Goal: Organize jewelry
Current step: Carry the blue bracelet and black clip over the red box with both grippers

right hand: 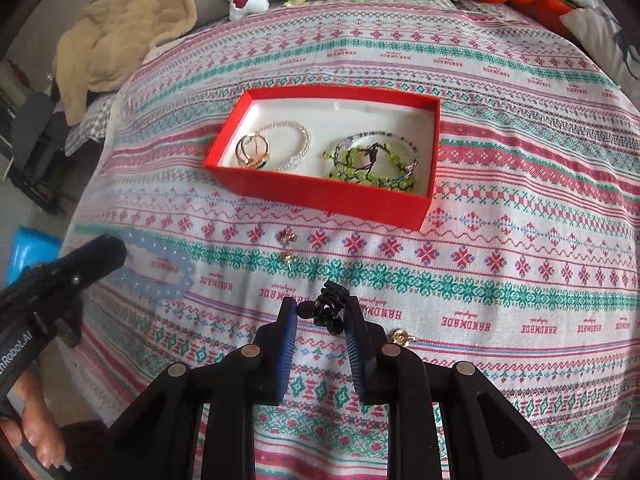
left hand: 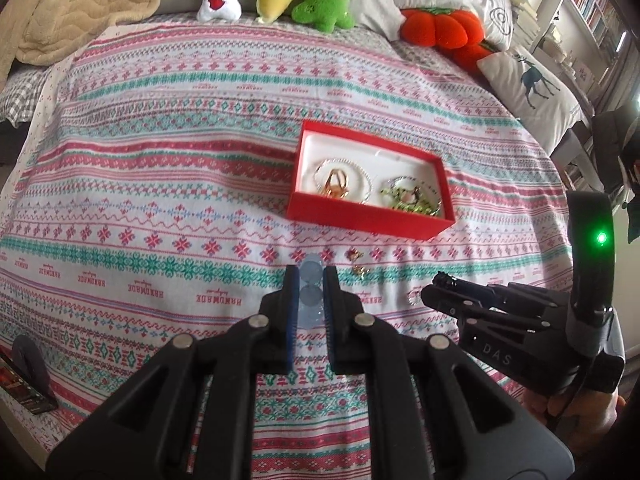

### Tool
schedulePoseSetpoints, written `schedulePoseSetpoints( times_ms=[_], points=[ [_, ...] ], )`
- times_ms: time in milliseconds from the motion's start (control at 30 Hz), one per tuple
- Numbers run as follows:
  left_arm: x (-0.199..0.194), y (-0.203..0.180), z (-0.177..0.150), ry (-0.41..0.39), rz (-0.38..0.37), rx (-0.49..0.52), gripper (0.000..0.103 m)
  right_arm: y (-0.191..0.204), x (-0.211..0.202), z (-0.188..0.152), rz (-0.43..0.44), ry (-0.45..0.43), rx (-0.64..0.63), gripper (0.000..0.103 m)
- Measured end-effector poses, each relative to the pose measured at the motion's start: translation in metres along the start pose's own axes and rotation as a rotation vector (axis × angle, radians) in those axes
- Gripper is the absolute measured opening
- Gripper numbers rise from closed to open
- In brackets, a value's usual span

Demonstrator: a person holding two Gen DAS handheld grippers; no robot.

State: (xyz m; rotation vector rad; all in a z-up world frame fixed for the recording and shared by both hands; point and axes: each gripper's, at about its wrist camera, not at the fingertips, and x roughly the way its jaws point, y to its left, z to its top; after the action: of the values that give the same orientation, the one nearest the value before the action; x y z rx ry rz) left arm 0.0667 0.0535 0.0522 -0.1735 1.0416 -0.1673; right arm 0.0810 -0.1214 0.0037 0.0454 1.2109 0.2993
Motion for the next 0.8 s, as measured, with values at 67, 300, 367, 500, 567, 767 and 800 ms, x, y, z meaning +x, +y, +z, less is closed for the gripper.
schedulePoseSetpoints(
  times_ms=[67,300,367,500,567,767,800],
  points=[
    [-0.002,-0.003,0.005,-0.009,-0.015,-0.001,0.013,-0.003,-0.005,0.003,0.002,-0.016,0.005,0.024],
    [-0.005,-0.013,0.021,-0.039,-0.051,-0.024,0.013,-0.013,-0.028,0.009,0.006,-0.083,-0.01,0.024],
    [-0.005,-0.019,0.027,-0.05,-0.067,-0.021,0.013,-0.015,-0.031,0.011,0.018,-0.1,-0.011,0.024],
    [-0.005,-0.031,0.039,-0.082,-0.078,0.0,0.013,-0.019,-0.034,0.019,0.058,-0.118,-0.006,0.024],
    [-0.003,-0.036,0.045,-0.089,-0.08,0.004,0.013,-0.022,-0.036,0.025,0.061,-0.133,-0.007,0.024],
    [0.016,-0.052,0.063,-0.084,-0.086,0.007,0.013,-0.033,-0.032,0.043,0.075,-0.149,-0.006,0.024],
    [0.02,-0.054,0.066,-0.082,-0.091,0.005,0.013,-0.035,-0.031,0.046,0.076,-0.152,-0.005,0.024]
  ],
)
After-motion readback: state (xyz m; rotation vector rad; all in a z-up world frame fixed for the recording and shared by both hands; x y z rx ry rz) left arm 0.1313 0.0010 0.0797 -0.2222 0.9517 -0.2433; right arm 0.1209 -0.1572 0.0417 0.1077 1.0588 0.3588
